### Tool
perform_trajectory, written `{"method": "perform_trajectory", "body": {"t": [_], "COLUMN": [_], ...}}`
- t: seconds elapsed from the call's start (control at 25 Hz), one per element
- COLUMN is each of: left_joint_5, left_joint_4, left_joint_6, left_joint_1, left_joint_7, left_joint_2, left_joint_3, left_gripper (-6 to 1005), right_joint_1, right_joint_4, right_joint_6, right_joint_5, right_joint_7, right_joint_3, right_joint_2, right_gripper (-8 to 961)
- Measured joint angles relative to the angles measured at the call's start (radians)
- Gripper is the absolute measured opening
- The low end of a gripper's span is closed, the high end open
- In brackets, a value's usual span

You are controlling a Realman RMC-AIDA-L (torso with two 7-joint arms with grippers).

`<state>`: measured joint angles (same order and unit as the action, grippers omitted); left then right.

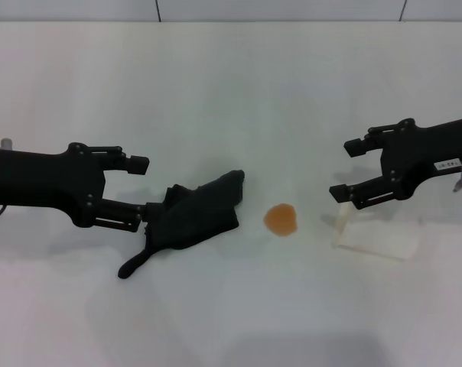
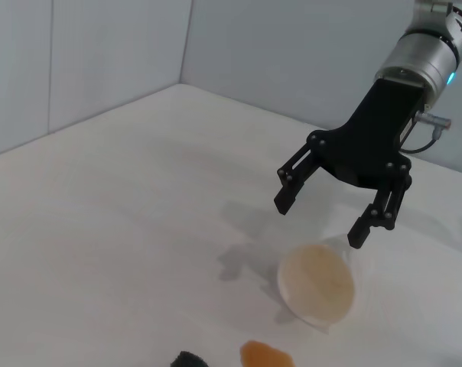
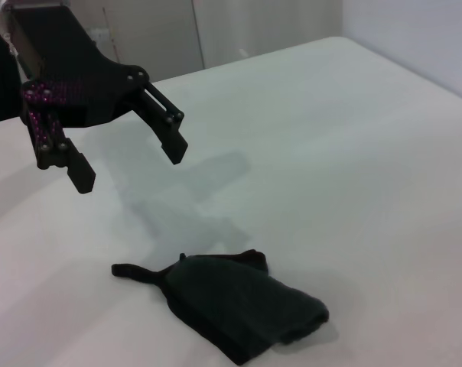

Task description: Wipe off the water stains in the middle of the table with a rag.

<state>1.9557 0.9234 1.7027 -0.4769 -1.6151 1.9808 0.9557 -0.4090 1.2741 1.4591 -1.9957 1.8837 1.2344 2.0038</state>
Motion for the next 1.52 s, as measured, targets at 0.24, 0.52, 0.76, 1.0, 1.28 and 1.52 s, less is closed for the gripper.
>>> {"method": "perform_trajectory", "body": {"t": [0.24,0.52,0.76,1.0,1.28,1.52], "left_joint_5": [0.0,0.002,0.013,0.025,0.025,0.025], "left_joint_4": [0.0,0.0,0.0,0.002,0.003,0.001], "left_joint_6": [-0.004,-0.007,-0.008,-0.008,-0.007,-0.007], "left_joint_1": [0.002,0.001,-0.006,-0.006,-0.006,-0.005], "left_joint_7": [0.001,0.001,0.001,0.005,0.023,0.034], "left_joint_2": [0.002,0.003,0.007,0.013,0.016,0.016], "left_joint_3": [0.0,0.0,0.0,0.0,0.0,0.0], "left_gripper": [881,881,882,882,882,881], "right_joint_1": [0.029,0.043,0.032,0.03,0.015,-0.009], "right_joint_4": [0.048,0.086,0.11,0.167,0.213,0.227], "right_joint_6": [0.067,0.133,0.156,0.163,0.172,0.17], "right_joint_5": [0.0,-0.068,-0.147,-0.189,-0.258,-0.31], "right_joint_7": [0.01,0.059,0.094,0.138,0.198,0.241], "right_joint_3": [-0.066,-0.117,-0.109,-0.068,-0.003,0.053], "right_joint_2": [0.0,-0.002,0.002,0.003,0.004,0.007], "right_gripper": [840,840,840,840,840,839]}}
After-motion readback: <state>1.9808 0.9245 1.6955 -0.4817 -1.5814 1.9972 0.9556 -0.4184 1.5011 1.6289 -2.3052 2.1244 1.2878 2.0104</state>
